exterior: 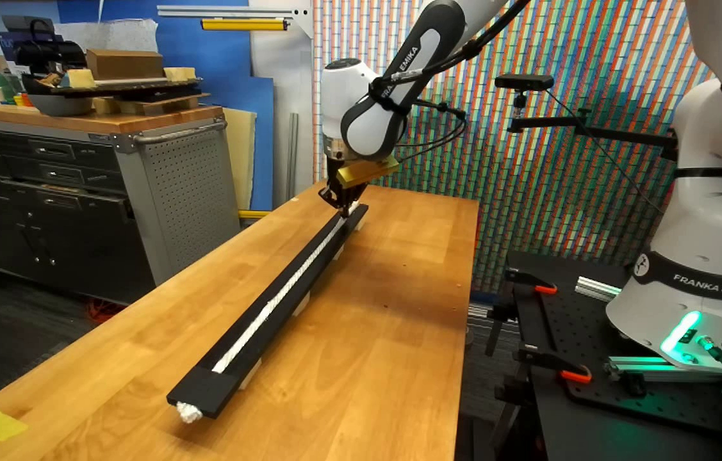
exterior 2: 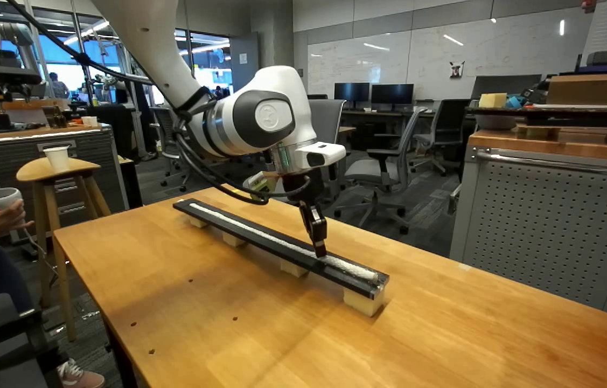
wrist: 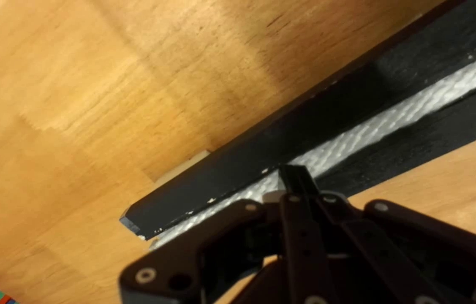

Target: Straighten the rope on the black object and press it in

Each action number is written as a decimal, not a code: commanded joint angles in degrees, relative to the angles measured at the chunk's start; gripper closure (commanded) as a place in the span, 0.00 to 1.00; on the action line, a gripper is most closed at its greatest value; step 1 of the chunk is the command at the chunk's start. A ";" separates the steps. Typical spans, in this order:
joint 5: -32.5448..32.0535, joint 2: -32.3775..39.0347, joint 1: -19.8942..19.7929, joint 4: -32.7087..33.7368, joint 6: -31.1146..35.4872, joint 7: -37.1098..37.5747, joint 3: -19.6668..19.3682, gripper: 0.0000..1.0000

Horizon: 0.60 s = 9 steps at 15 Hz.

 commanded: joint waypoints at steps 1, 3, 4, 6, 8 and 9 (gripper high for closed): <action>1.30 3.52 -1.89 3.20 -1.77 -0.77 1.77 1.00; 1.58 4.44 -2.33 4.39 -2.55 -0.91 2.10 1.00; 1.71 4.42 -2.52 4.76 -3.25 -0.92 2.28 1.00; 1.66 4.19 -2.72 5.05 -3.80 -0.79 2.36 1.00; 1.16 3.50 -2.47 4.80 -3.90 -0.34 1.97 1.00; 0.88 2.97 -2.26 4.28 -3.44 -0.09 1.69 1.00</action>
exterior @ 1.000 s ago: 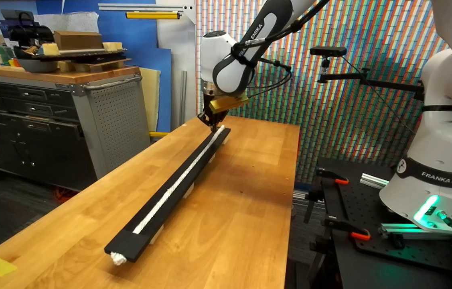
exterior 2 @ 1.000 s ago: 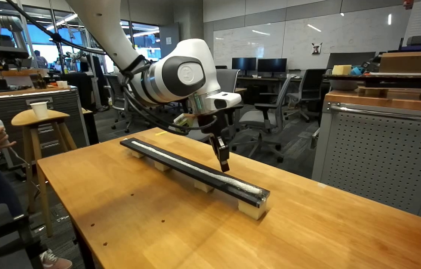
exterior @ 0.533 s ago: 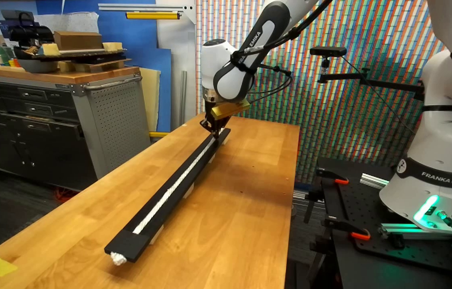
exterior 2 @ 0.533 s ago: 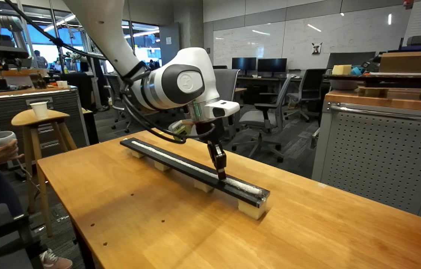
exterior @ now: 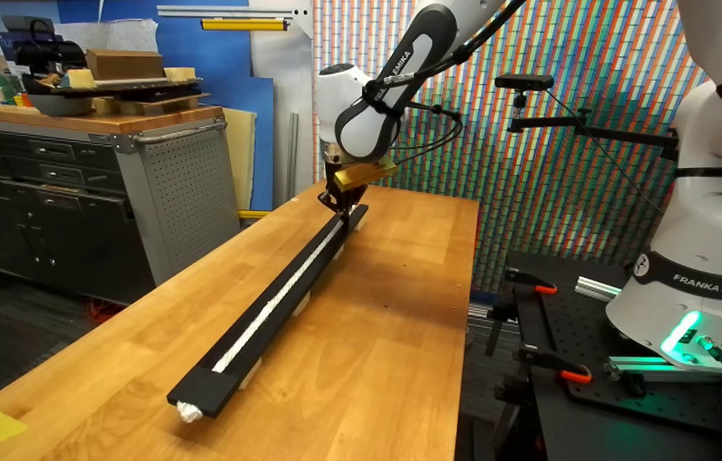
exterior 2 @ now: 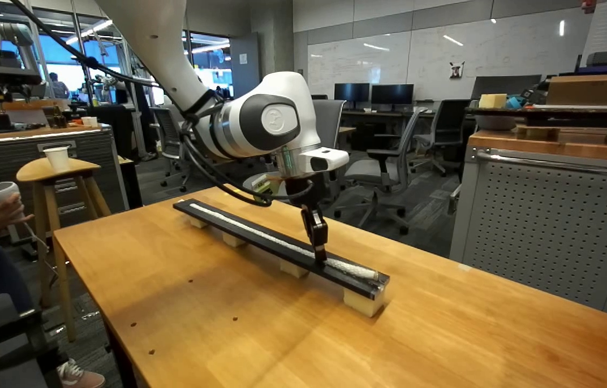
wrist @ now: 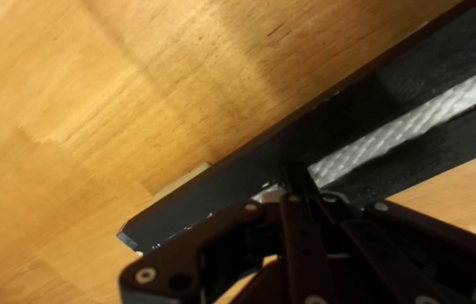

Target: Straighten the rope on the black object and press it in

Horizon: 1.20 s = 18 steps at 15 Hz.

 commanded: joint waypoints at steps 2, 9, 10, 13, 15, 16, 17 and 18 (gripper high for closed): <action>-0.34 0.06 -0.41 0.73 0.51 0.61 -0.31 1.00; -1.85 -3.19 0.58 -1.60 4.34 2.06 -2.71 1.00; -1.90 -3.21 0.45 -1.45 4.34 2.09 -2.82 1.00; -1.91 -2.68 0.24 -0.96 3.87 2.28 -3.13 1.00; -1.94 -2.29 0.20 -0.76 3.58 2.34 -3.22 1.00; -1.70 -2.06 -0.04 -0.57 3.36 2.11 -2.98 1.00; -1.50 -1.81 -0.22 -0.39 3.15 1.94 -2.78 1.00; -1.15 -1.43 -0.52 -0.14 2.92 1.58 -2.42 1.00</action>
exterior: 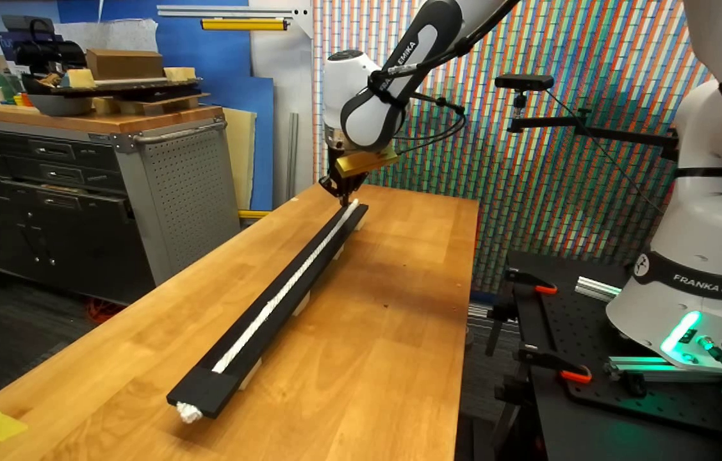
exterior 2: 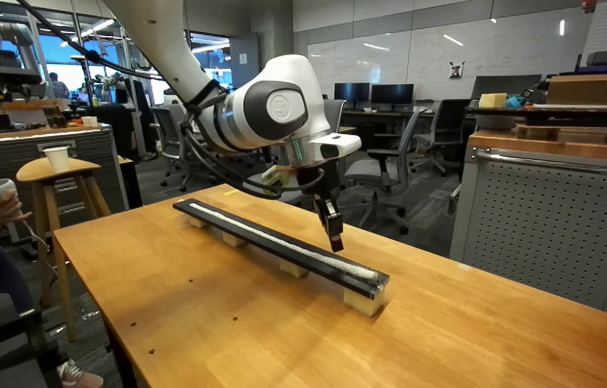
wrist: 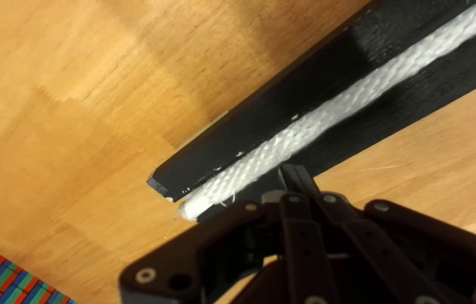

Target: Straighten the rope on the black object and press it in

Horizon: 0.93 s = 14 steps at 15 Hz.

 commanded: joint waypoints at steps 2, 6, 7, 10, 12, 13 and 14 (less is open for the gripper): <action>0.01 1.62 -0.90 1.12 -0.82 0.16 0.60 1.00; 0.91 5.09 -1.62 3.39 -2.76 -0.30 1.60 1.00; 1.04 5.77 -1.72 4.01 -3.10 -0.37 1.71 1.00; 1.02 5.73 -1.91 4.83 -4.39 -0.34 1.86 1.00; 0.63 5.11 -1.72 4.59 -4.42 -0.01 1.55 1.00; 0.39 4.59 -1.53 4.12 -4.11 0.27 1.26 1.00; 0.13 4.00 -1.34 3.58 -3.65 0.60 0.89 1.00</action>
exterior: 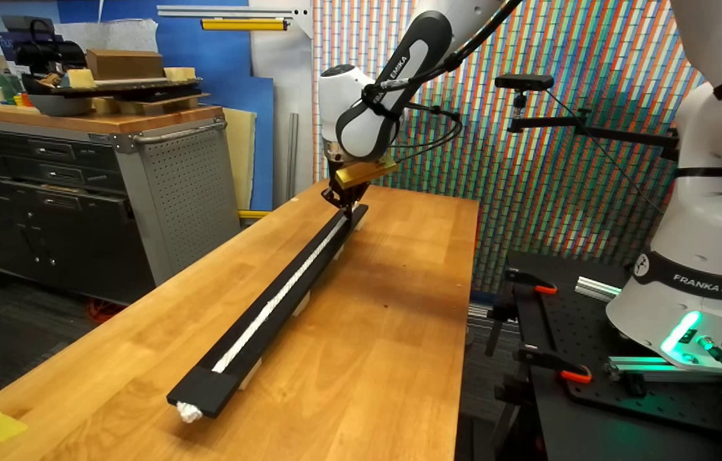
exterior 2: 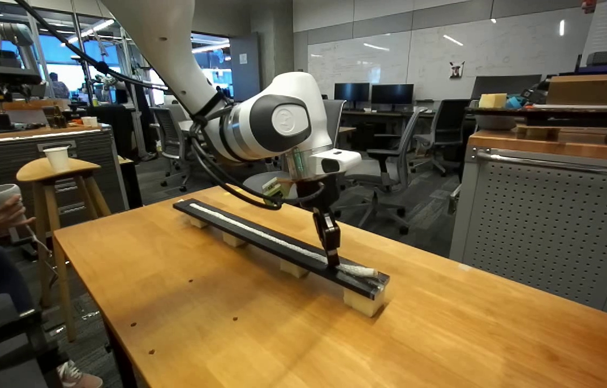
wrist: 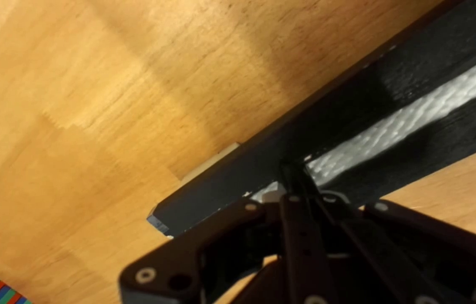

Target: Straighten the rope on the black object and press it in

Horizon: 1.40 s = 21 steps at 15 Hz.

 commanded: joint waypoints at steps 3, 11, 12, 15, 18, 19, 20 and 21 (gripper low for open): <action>-0.55 -0.85 -0.31 -0.22 1.09 1.43 -0.93 1.00; -1.23 -3.40 0.09 -2.25 4.40 3.02 -2.83 1.00; -1.29 -3.33 0.11 -2.15 4.35 3.13 -2.92 1.00; -1.11 -2.39 -0.16 -1.28 3.63 3.31 -2.84 1.00; -1.00 -0.90 -0.38 -0.12 2.50 3.66 -2.79 1.00; -0.90 -0.19 -0.51 0.40 2.13 3.75 -2.73 1.00; -0.74 0.74 -0.64 1.07 1.73 3.90 -2.64 1.00; -0.45 1.54 -0.94 1.73 1.26 3.73 -2.38 1.00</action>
